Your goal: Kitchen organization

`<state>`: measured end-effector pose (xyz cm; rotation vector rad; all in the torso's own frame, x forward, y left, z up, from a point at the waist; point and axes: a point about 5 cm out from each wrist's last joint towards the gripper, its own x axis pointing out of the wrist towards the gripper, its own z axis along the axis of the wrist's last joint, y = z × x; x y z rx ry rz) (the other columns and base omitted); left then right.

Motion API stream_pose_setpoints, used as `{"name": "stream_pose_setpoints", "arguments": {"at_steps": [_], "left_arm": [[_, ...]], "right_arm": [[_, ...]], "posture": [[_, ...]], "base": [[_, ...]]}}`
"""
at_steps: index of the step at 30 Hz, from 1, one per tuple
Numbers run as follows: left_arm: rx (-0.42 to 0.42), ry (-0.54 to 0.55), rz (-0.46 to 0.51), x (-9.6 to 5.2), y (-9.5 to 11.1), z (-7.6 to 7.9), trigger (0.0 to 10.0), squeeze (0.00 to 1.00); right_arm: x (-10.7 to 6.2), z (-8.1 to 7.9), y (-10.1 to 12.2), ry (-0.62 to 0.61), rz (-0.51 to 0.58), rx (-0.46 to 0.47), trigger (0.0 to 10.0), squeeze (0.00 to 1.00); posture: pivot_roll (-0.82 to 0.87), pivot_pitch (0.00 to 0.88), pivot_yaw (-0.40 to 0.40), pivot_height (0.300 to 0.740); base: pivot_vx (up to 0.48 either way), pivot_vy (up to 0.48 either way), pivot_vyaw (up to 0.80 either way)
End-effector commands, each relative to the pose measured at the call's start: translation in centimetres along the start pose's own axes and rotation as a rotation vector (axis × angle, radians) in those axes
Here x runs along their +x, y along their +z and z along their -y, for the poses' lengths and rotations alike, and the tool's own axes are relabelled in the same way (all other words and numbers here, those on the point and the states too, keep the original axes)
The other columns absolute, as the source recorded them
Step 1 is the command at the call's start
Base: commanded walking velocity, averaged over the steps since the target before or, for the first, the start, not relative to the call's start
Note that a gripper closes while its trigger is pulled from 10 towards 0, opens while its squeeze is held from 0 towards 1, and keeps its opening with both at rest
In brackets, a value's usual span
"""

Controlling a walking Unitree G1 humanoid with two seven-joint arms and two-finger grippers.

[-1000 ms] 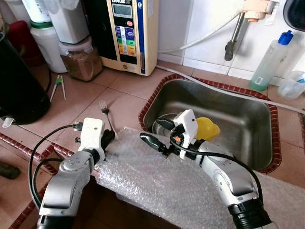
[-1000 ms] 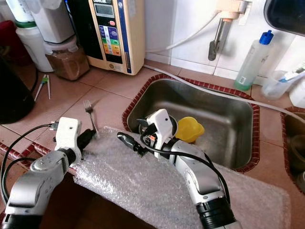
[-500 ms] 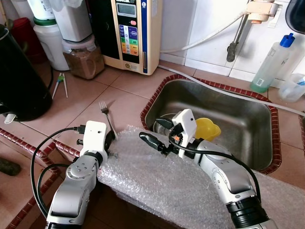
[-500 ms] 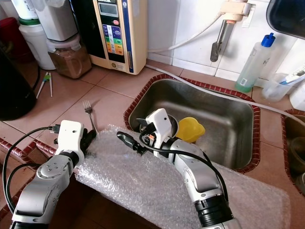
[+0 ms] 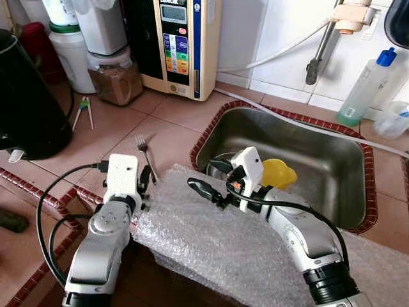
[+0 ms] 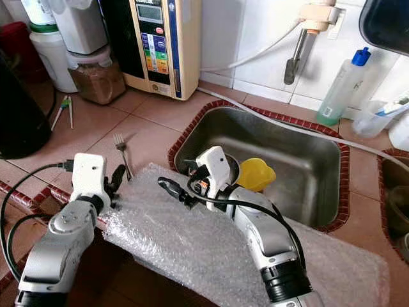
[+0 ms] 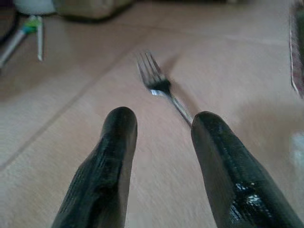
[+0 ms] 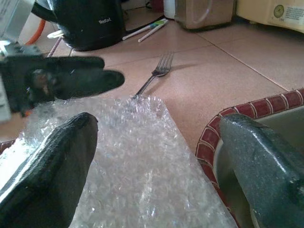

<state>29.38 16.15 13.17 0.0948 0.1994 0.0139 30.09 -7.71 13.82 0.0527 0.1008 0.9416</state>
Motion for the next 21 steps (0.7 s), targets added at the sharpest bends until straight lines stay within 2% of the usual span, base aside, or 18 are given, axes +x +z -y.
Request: {"name": "stream_pose_setpoints", "arguments": {"at_steps": [1, 2, 4, 6, 11, 14, 17, 21], "left_arm": [[-0.014, 0.019, -0.029, 0.4, -0.6, -0.1, 10.0, 1.00], [-0.050, 0.038, -0.049, 0.9, -0.8, 0.0, 10.0, 1.00], [-0.060, 0.048, -0.051, 1.2, -0.8, 0.0, 10.0, 1.00], [-0.105, 0.080, -0.043, 2.6, -0.3, 0.2, 10.0, 1.00], [-0.157, 0.112, -0.072, 4.1, 0.2, 0.5, 10.0, 1.00], [-0.181, 0.118, -0.081, 4.9, 0.4, 0.6, 10.0, 1.00], [-0.168, 0.113, -0.083, 5.4, 0.5, 0.7, 10.0, 1.00], [-0.180, 0.100, -0.160, 6.0, -0.4, 0.9, 10.0, 1.00]], "right_arm": [[0.1, 0.1, 0.4, 0.010, 0.009, -0.018, 10.0, 0.95], [0.1, -0.1, 0.5, 0.018, 0.009, -0.019, 10.0, 0.95], [0.2, -0.2, 0.5, 0.026, 0.009, -0.018, 10.0, 0.95], [0.2, -0.3, 0.5, 0.037, 0.008, -0.017, 10.0, 0.95], [0.0, -0.3, 0.5, 0.040, 0.006, -0.017, 10.0, 0.95], [-0.1, -0.6, 0.7, 0.058, 0.020, -0.014, 10.0, 0.95], [-0.2, -0.8, 0.8, 0.067, 0.024, -0.009, 10.0, 0.95], [-0.3, -0.8, 0.6, 0.066, 0.019, -0.008, 10.0, 0.95]], "posture": [[0.01, 0.045, -0.011, 0.740], [0.00, 0.045, -0.011, 0.740], [0.00, 0.042, -0.011, 0.740], [-0.01, 0.042, -0.010, 0.740], [-0.02, 0.041, -0.004, 0.740], [-0.03, 0.041, 0.000, 0.740], [-0.03, 0.042, 0.001, 0.740], [-0.03, 0.044, 0.004, 0.740]], "base": [[0.000, 0.000, 0.00], [0.000, 0.000, 0.00], [0.000, 0.000, 0.00], [0.000, 0.000, 0.00], [0.000, 0.000, 0.00], [0.000, 0.000, 0.00], [0.000, 0.000, 0.00], [0.000, 0.000, 0.00]]}}
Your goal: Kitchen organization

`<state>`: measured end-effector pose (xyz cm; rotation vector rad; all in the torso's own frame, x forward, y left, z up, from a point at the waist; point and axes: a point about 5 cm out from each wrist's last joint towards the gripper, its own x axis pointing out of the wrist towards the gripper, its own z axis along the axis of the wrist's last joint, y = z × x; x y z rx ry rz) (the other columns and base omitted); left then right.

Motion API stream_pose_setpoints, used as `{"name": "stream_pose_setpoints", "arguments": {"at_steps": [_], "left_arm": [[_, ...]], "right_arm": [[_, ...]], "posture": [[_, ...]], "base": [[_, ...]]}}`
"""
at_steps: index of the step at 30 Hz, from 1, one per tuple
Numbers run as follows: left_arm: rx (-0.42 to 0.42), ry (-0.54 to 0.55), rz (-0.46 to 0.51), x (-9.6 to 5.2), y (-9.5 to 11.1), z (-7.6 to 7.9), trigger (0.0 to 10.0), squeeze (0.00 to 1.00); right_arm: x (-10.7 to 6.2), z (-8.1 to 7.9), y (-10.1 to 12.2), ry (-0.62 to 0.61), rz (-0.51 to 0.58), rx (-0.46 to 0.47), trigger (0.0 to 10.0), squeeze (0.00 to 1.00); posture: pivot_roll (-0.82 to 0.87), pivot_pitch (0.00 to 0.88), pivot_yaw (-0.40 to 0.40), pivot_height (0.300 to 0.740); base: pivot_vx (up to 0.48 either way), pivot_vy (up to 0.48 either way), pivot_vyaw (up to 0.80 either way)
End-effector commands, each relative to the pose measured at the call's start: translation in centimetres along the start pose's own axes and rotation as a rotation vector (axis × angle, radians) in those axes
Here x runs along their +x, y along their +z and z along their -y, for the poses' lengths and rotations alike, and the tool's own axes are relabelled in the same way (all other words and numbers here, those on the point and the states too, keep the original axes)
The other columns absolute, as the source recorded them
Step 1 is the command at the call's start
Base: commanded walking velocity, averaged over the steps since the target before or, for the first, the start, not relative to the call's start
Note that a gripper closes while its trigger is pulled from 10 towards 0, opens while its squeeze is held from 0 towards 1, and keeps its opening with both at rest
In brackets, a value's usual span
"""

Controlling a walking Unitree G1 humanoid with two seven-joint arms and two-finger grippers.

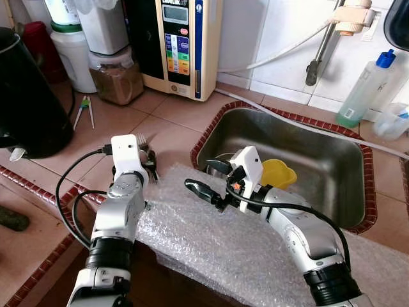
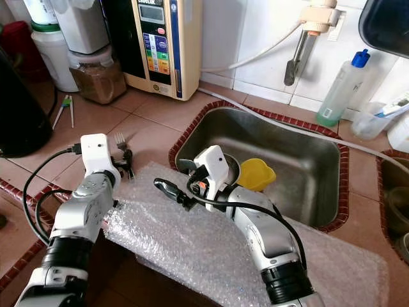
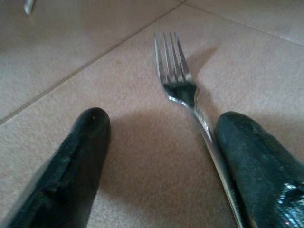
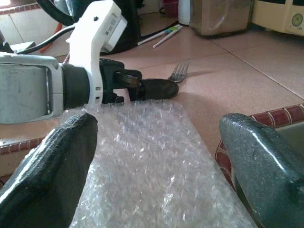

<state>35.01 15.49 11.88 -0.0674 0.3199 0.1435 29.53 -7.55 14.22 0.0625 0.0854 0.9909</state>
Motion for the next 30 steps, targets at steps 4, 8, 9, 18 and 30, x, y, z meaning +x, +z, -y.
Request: {"name": "stream_pose_setpoints", "arguments": {"at_steps": [4, 8, 9, 18, 30], "left_arm": [[-0.012, -0.011, -0.043, 0.7, -0.4, 0.4, 10.0, 0.56], [-0.004, -0.016, -0.060, 1.3, -0.3, 1.1, 10.0, 0.00], [0.007, -0.028, -0.063, 1.4, -0.2, 1.5, 10.0, 0.00], [0.026, -0.091, -0.145, 1.7, -2.0, 2.8, 0.0, 0.00], [0.026, -0.084, -0.157, 1.8, -2.5, 2.5, 0.0, 0.00]], "right_arm": [[0.0, -0.2, 0.2, 0.015, 0.003, -0.007, 10.0, 0.95], [0.1, -0.4, 0.2, 0.018, 0.000, -0.008, 10.0, 0.95], [0.0, -0.4, 0.2, 0.019, -0.003, -0.010, 10.0, 0.95], [-0.1, -0.4, 0.1, 0.014, -0.014, -0.018, 10.0, 0.94], [0.0, -0.5, 0.0, 0.029, -0.021, -0.022, 10.0, 0.95]], "posture": [[-0.03, 0.044, 0.004, 0.740], [-0.03, 0.042, 0.007, 0.740], [-0.03, 0.041, 0.008, 0.740], [-0.04, 0.038, 0.013, 0.740], [-0.04, 0.036, 0.010, 0.740]], "base": [[0.000, 0.000, 0.00], [0.000, 0.000, 0.00], [0.000, 0.000, 0.00], [0.000, 0.000, 0.00], [0.000, 0.000, 0.00]]}}
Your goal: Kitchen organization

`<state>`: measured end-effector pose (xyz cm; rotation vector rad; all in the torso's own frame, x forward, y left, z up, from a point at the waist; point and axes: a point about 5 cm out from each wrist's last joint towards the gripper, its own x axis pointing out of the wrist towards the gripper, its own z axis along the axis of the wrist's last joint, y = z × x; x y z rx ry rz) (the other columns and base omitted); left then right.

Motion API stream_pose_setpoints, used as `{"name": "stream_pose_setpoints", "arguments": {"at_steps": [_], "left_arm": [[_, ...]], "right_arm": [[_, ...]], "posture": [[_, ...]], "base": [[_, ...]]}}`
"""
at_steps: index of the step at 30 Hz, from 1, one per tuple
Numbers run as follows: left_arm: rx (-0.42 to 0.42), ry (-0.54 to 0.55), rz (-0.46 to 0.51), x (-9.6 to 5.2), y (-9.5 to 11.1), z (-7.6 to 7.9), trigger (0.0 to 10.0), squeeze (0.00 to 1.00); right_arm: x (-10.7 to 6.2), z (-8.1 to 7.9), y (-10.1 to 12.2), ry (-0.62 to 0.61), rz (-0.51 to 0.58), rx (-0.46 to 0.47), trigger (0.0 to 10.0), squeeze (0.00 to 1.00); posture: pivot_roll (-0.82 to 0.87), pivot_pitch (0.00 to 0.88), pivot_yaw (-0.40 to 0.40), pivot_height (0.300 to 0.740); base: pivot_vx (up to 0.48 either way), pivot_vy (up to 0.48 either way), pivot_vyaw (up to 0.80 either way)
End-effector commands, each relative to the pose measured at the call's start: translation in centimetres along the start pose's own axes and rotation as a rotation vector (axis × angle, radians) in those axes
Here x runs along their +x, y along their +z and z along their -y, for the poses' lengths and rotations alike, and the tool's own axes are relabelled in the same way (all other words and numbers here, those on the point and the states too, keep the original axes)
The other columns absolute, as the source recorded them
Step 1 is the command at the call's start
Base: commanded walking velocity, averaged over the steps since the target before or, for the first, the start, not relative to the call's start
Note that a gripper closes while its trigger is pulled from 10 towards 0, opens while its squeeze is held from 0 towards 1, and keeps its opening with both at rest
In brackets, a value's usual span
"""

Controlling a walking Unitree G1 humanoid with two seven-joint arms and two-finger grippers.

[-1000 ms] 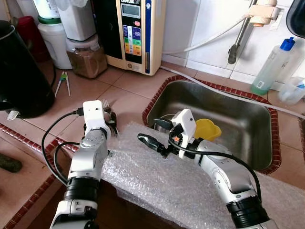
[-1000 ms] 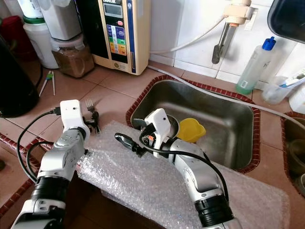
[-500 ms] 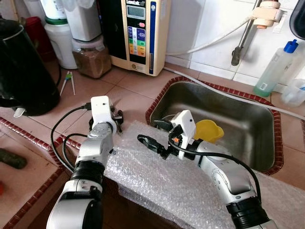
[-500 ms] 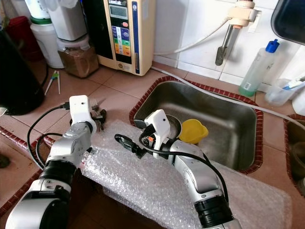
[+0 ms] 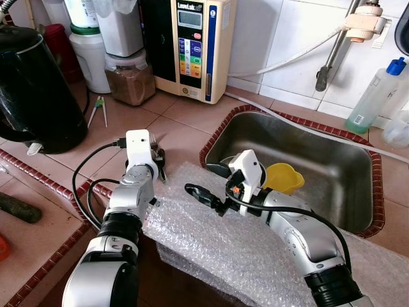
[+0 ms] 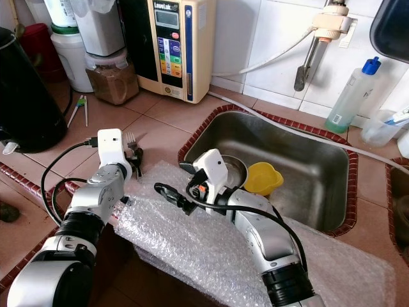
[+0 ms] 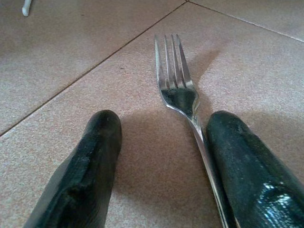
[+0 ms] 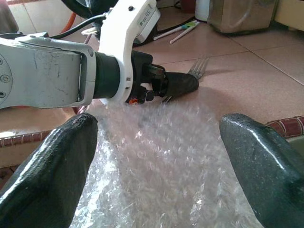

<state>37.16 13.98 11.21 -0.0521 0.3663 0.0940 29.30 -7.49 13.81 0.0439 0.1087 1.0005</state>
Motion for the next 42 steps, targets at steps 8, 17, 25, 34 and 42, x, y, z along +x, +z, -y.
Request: {"name": "stream_pose_setpoints", "arguments": {"at_steps": [8, 17, 25, 34, 42], "left_arm": [[-0.008, -0.050, -0.114, -0.15, -2.67, 0.81, 0.0, 0.00], [-0.007, -0.055, -0.115, -0.16, -2.71, 0.52, 0.0, 0.00], [-0.011, -0.070, -0.102, -0.15, -2.50, 0.72, 0.0, 0.00], [-0.030, -0.081, -0.089, -0.33, -2.64, 0.92, 0.0, 0.00], [-0.080, -0.107, -0.060, -0.41, -2.30, 1.22, 0.0, 0.00]], "right_arm": [[0.09, -0.35, 0.21, 0.022, 0.002, -0.012, 10.0, 0.95], [0.20, -0.23, 0.33, 0.022, 0.003, -0.010, 10.0, 0.95], [0.13, -0.15, 0.25, 0.017, 0.001, -0.005, 10.0, 0.94], [0.28, -0.19, 0.15, 0.015, 0.001, -0.001, 10.0, 0.90], [0.44, -0.15, 0.21, 0.022, 0.001, -0.004, 10.0, 0.62]], "posture": [[-0.03, 0.039, 0.006, 0.740], [-0.03, 0.039, 0.007, 0.740], [-0.03, 0.041, 0.004, 0.740], [-0.03, 0.039, 0.004, 0.740], [-0.03, 0.033, -0.002, 0.740]], "base": [[0.000, 0.000, 0.00], [0.000, 0.000, 0.00], [0.000, 0.000, 0.00], [0.000, 0.000, 0.00], [0.000, 0.000, 0.00]]}}
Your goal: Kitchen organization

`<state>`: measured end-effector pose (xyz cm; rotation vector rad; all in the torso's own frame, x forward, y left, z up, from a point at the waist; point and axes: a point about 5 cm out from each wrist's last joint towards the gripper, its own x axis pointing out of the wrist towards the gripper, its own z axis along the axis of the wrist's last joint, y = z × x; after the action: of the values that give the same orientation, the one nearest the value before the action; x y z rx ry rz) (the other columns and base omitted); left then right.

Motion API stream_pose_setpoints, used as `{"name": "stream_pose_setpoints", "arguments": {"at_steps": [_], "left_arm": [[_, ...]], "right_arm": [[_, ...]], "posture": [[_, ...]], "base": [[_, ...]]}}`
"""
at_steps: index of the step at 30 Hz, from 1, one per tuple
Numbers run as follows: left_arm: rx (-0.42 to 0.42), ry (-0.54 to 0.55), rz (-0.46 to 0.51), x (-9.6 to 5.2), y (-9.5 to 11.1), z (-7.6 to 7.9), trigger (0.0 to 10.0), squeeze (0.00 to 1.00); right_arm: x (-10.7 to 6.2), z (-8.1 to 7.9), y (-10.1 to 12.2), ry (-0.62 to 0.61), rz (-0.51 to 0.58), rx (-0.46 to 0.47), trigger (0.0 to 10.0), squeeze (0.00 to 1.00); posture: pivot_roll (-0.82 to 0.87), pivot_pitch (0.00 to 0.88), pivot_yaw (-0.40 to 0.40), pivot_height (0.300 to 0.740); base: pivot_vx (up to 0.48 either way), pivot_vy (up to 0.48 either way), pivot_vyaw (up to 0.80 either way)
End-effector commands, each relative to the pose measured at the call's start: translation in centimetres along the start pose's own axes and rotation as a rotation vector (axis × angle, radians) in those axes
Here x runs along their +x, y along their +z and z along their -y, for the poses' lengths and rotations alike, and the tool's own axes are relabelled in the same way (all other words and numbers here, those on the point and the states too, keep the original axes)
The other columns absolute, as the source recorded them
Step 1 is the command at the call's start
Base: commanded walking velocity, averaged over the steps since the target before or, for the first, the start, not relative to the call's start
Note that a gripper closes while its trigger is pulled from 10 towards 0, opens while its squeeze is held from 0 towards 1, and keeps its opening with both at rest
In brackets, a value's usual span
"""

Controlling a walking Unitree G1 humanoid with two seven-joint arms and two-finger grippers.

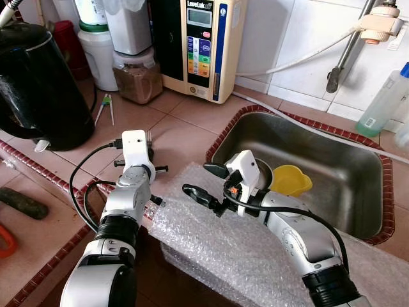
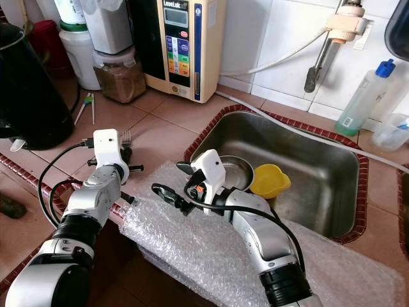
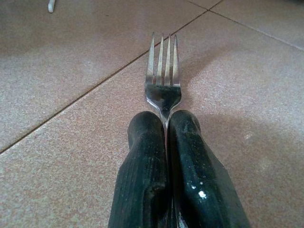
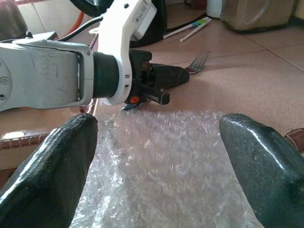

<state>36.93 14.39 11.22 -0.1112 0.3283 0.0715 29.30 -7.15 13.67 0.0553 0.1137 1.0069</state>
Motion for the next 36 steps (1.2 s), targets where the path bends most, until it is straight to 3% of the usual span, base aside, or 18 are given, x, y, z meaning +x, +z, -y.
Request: {"name": "stream_pose_setpoints", "arguments": {"at_steps": [1, 4, 5, 6, 12, 15, 26, 33, 36], "left_arm": [[-0.035, -0.074, -0.087, -0.3, -2.2, 1.6, 0.0, 0.00], [-0.052, -0.085, -0.060, -0.3, -1.9, 1.9, 0.0, 0.00], [-0.054, -0.087, -0.054, -0.4, -1.8, 2.0, 0.0, 0.00], [-0.051, -0.090, -0.046, -0.4, -1.7, 2.1, 0.0, 0.00], [-0.064, -0.100, 0.009, -0.6, -1.0, 2.7, 0.0, 0.00], [-0.025, -0.100, 0.116, -1.0, -0.3, 2.8, 0.0, 0.00], [-0.006, -0.109, 0.367, -2.5, 1.7, 4.0, 0.0, 0.00], [0.049, -0.230, 0.487, -3.6, 2.6, 5.9, 0.0, 0.00], [0.092, -0.328, 0.535, -4.4, 2.6, 7.6, 0.0, 0.00]], "right_arm": [[0.2, 0.0, 0.4, 0.016, 0.001, -0.016, 10.0, 0.40], [0.2, 0.1, 0.5, 0.019, 0.002, -0.017, 10.0, 0.32], [0.2, 0.1, 0.5, 0.019, 0.002, -0.017, 10.0, 0.08], [0.2, 0.1, 0.5, 0.021, 0.002, -0.018, 10.0, 0.00], [0.3, 0.0, 0.5, 0.027, 0.002, -0.018, 10.0, 0.00], [0.3, 0.1, 0.6, 0.019, 0.010, -0.026, 10.0, 0.00], [0.2, 4.4, 3.4, -0.295, 0.155, -0.057, 10.0, 0.00], [-0.1, 5.9, 4.5, -0.391, 0.246, 0.010, 10.0, 0.00], [0.1, 6.2, 5.2, -0.414, 0.297, 0.047, 10.0, 0.00]], "posture": [[-0.03, 0.032, -0.003, 0.740], [-0.03, 0.029, -0.005, 0.740], [-0.03, 0.028, -0.005, 0.740], [-0.03, 0.028, -0.005, 0.740], [-0.02, 0.022, -0.005, 0.740], [-0.02, 0.016, -0.011, 0.740], [-0.01, 0.000, -0.020, 0.740], [-0.01, 0.000, -0.022, 0.740], [-0.01, 0.000, -0.023, 0.740]], "base": [[0.000, 0.000, 0.00], [0.000, 0.000, 0.00], [0.000, 0.000, 0.00], [0.000, 0.000, 0.00], [0.000, 0.000, 0.00], [0.000, 0.000, 0.00], [0.000, 0.000, 0.00], [0.000, 0.000, 0.00], [0.000, 0.000, 0.00]]}}
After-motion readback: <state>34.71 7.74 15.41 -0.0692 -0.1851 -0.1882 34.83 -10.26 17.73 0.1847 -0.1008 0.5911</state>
